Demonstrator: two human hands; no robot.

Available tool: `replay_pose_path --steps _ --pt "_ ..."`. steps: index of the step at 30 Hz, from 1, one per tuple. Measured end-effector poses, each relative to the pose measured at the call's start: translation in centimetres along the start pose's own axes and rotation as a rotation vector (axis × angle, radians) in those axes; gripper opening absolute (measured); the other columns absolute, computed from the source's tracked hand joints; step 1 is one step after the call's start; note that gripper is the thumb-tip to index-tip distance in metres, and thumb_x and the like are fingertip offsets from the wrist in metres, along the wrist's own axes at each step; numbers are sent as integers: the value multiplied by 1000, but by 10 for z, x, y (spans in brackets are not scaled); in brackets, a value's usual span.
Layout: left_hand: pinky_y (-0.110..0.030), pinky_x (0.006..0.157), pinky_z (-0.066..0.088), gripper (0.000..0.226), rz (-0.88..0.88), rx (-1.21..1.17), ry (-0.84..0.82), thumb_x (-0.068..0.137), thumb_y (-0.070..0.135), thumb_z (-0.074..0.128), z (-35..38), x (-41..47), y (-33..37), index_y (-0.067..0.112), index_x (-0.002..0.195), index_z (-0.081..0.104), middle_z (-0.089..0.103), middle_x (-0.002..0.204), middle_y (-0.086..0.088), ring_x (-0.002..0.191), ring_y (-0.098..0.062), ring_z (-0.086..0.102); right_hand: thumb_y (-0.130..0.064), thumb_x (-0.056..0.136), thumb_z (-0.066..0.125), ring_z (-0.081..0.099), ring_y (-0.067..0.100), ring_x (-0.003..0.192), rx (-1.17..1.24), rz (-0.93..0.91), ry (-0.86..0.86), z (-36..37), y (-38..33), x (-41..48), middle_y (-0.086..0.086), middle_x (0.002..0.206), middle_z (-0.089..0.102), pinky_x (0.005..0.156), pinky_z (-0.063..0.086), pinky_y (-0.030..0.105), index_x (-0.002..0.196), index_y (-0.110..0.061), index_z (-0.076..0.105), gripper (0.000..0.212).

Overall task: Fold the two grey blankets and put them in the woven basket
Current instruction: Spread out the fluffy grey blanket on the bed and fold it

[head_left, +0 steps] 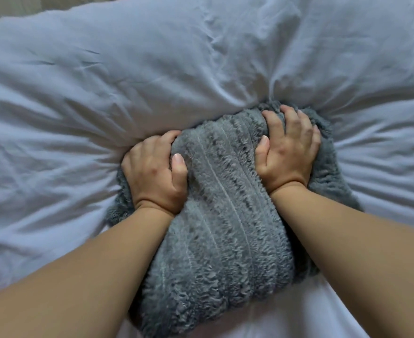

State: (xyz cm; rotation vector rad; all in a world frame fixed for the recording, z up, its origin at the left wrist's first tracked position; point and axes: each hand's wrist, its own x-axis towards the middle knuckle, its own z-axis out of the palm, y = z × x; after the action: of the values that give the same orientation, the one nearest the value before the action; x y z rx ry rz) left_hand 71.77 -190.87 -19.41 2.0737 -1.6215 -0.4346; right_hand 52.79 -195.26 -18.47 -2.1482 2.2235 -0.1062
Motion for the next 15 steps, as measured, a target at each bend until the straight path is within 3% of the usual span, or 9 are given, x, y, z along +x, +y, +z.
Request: replay_pose_path --steps 7,15 --pt "-45 74 33 64 -20 48 -49 82 44 20 16 7 -5 10 114 64 60 95 -21 88 -40 53 -36 84 36 31 33 138 -15 -5 -23 16 2 11 10 147 41 114 13 46 136 -19 51 56" --pt "-46 84 34 68 -48 26 -124 79 46 18 -1 7 3 14 120 61 60 102 -21 96 -40 53 -36 86 35 37 32 134 -38 30 -54 -6 0 12 9 143 45 112 20 47 134 -19 53 54"
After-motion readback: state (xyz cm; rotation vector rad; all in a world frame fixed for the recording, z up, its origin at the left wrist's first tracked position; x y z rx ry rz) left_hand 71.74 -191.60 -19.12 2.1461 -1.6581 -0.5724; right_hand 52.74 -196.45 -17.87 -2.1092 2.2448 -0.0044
